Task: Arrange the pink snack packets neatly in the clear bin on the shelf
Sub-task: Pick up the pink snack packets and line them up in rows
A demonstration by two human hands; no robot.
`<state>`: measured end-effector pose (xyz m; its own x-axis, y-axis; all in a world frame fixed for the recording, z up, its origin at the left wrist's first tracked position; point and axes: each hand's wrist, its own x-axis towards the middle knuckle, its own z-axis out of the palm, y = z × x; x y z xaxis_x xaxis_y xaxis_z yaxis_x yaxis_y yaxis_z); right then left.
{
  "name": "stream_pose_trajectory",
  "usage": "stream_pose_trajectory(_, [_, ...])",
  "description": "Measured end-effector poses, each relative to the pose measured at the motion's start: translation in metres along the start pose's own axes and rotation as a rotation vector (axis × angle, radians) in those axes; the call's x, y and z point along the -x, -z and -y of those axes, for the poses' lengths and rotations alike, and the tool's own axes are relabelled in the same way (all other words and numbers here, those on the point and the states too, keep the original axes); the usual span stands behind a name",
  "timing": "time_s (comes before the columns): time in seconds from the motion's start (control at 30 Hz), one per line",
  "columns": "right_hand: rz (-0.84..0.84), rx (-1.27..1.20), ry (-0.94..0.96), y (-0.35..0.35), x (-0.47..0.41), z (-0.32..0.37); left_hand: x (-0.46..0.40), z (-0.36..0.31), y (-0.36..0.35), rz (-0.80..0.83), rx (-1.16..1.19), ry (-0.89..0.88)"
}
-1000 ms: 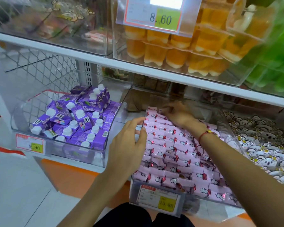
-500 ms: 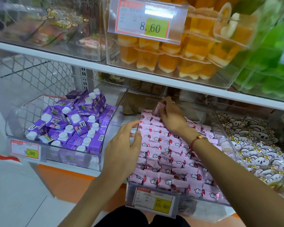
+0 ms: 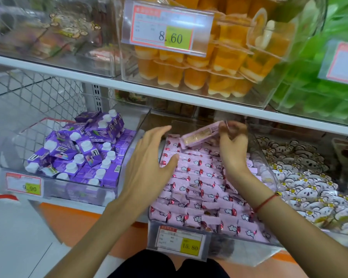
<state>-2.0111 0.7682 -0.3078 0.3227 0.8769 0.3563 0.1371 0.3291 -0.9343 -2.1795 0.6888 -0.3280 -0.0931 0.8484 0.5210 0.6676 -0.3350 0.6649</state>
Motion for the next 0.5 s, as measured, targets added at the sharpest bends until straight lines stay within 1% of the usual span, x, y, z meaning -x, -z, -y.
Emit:
stream_pose_trajectory(0.07, [0.032, -0.158, -0.184, 0.006, 0.009, 0.009, -0.010, -0.008, 0.000, 0.087, -0.050, -0.124])
stream_pose_trajectory(0.13, [0.108, -0.282, -0.331, 0.012, 0.017, 0.018, -0.016, -0.014, -0.001, 0.155, -0.108, -0.248])
stream_pose_trajectory(0.2, [0.195, -0.363, -0.466, 0.019, 0.024, 0.026, -0.019, -0.016, 0.001, 0.160, -0.110, -0.314])
stream_pose_trajectory(0.23, [0.239, -0.357, -0.503, 0.023, 0.025, 0.028, -0.019, -0.015, 0.003, 0.147, -0.065, -0.310])
stream_pose_trajectory(0.27, [0.285, -0.314, -0.517, 0.026, 0.026, 0.032, -0.020, -0.014, 0.005, 0.140, 0.023, -0.270])
stream_pose_trajectory(0.3, [0.335, -0.238, -0.501, 0.029, 0.026, 0.032, -0.021, -0.014, 0.007, 0.157, 0.154, -0.189])
stream_pose_trajectory(0.33, [0.385, -0.144, -0.464, 0.033, 0.026, 0.033, -0.022, -0.014, 0.009, 0.192, 0.307, -0.078])
stream_pose_trajectory(0.4, [0.492, 0.020, -0.329, 0.038, 0.028, 0.035, -0.024, -0.017, 0.012, 0.271, 0.569, 0.174])
stream_pose_trajectory(0.43, [0.542, 0.075, -0.245, 0.040, 0.030, 0.036, -0.024, -0.019, 0.013, 0.317, 0.644, 0.281])
stream_pose_trajectory(0.5, [0.599, 0.110, -0.099, 0.041, 0.033, 0.039, -0.023, -0.022, 0.015, 0.388, 0.694, 0.396])
